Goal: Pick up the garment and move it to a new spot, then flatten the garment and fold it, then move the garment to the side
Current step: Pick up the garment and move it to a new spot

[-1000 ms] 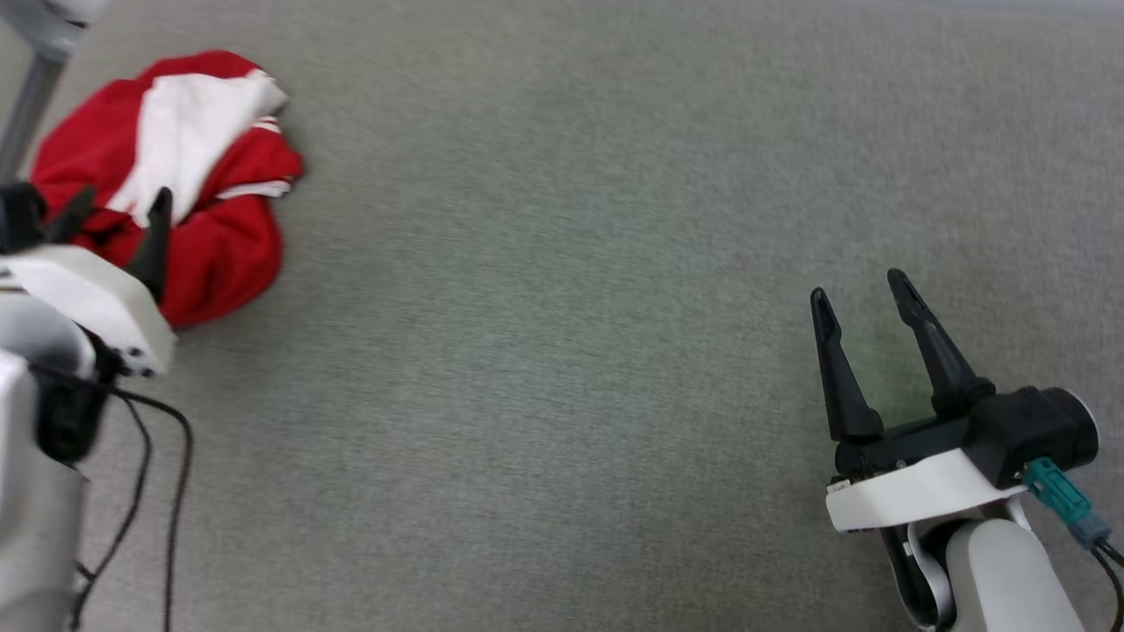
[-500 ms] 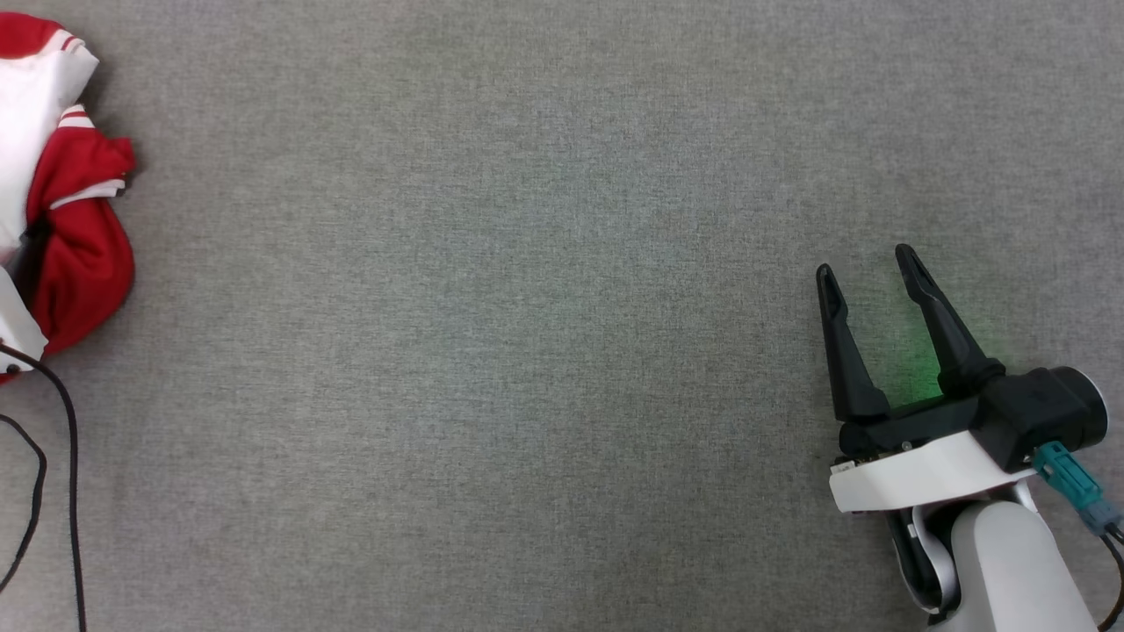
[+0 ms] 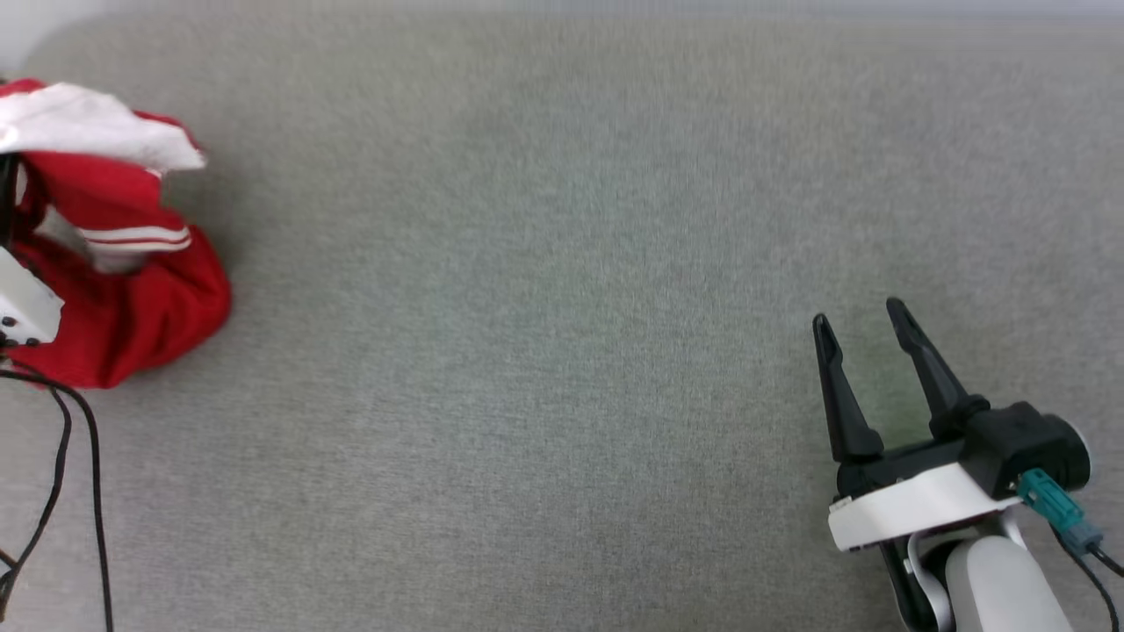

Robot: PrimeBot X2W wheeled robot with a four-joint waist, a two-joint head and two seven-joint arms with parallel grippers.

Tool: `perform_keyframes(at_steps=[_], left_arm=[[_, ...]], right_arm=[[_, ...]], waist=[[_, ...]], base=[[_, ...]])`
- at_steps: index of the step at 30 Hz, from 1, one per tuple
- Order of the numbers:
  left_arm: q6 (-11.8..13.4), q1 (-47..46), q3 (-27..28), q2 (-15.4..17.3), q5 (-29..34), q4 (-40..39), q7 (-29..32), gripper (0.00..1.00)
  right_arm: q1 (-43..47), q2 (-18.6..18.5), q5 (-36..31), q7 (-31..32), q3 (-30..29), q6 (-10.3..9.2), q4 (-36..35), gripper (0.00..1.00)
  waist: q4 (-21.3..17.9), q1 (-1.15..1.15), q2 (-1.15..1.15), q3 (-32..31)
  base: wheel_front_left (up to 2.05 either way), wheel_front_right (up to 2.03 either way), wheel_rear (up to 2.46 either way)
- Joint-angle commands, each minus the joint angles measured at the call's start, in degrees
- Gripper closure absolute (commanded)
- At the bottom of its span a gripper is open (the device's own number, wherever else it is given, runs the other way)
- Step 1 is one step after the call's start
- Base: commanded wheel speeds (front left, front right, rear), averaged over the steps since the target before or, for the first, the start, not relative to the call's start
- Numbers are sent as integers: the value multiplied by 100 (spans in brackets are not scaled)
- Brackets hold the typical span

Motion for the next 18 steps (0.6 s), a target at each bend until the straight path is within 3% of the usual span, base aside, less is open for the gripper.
perform_keyframes(at_steps=[1, 11, 18], left_arm=[[-10, 121, -9, 34, -81, -268, -29, 100], [87, 447, -398, -333, -490, -2145, 577, 100], [380, 427, -1062, -1041, -586, -3185, 990, 100]], right_arm=[[101, 1, 54, -13, -21, -4, 44, 0], [287, 2, 267, -13, -52, -4, 149, 0], [334, 3, 387, -13, -82, -4, 189, 0]], waist=[[60, 0, 0, -422], [26, 0, 0, -1109], [-225, 0, 0, -1329]], base=[[0, 0, 0], [0, 0, 0], [0, 0, 0]])
